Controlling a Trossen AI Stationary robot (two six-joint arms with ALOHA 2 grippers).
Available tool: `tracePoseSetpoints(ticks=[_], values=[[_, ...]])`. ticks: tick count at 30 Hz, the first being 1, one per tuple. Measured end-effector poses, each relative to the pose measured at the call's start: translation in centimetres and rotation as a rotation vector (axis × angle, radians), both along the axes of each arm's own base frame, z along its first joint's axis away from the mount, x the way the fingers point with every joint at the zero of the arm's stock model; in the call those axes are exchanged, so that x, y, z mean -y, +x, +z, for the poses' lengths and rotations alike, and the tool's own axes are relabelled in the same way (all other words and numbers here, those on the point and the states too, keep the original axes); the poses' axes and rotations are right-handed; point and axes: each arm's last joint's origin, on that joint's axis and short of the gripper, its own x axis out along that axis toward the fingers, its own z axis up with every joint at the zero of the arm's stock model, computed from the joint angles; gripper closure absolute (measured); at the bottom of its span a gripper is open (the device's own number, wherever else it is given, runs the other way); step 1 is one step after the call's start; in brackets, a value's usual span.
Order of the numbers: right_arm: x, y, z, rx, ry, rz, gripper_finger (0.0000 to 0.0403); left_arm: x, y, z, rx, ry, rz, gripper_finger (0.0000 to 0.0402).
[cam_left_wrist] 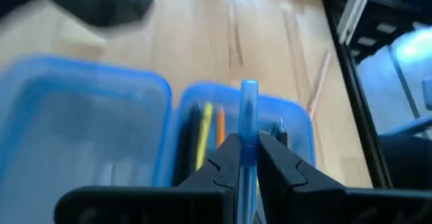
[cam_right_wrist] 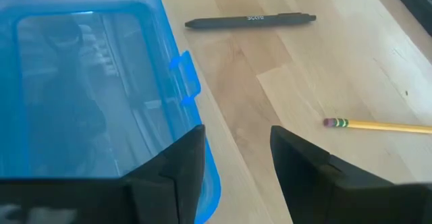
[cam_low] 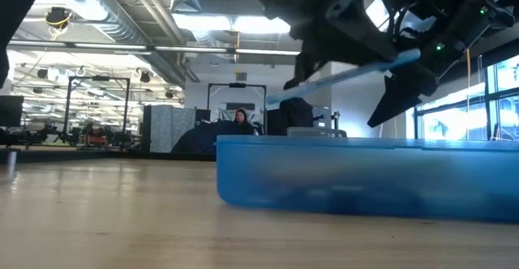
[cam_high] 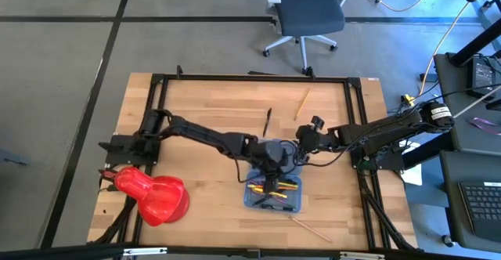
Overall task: Pick & place school supplies into a supply box
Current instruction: Put the top blue pen into the blue supply box
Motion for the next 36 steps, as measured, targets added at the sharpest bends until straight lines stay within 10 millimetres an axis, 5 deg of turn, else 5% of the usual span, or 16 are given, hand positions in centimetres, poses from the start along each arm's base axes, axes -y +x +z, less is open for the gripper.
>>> tracePoseSetpoints(ticks=[11, 36], values=[[0.2, -0.6, -0.4, -0.078, -0.007, 0.001, 0.0231, 1.1, 0.8, -4.5, -0.103, -0.002, 0.069, 0.0378], [0.4, -0.6, -0.4, -0.094, -0.026, 0.007, 0.0231, 1.5, 0.3, -4.8, -0.170, -0.059, 0.036, 0.0317]])
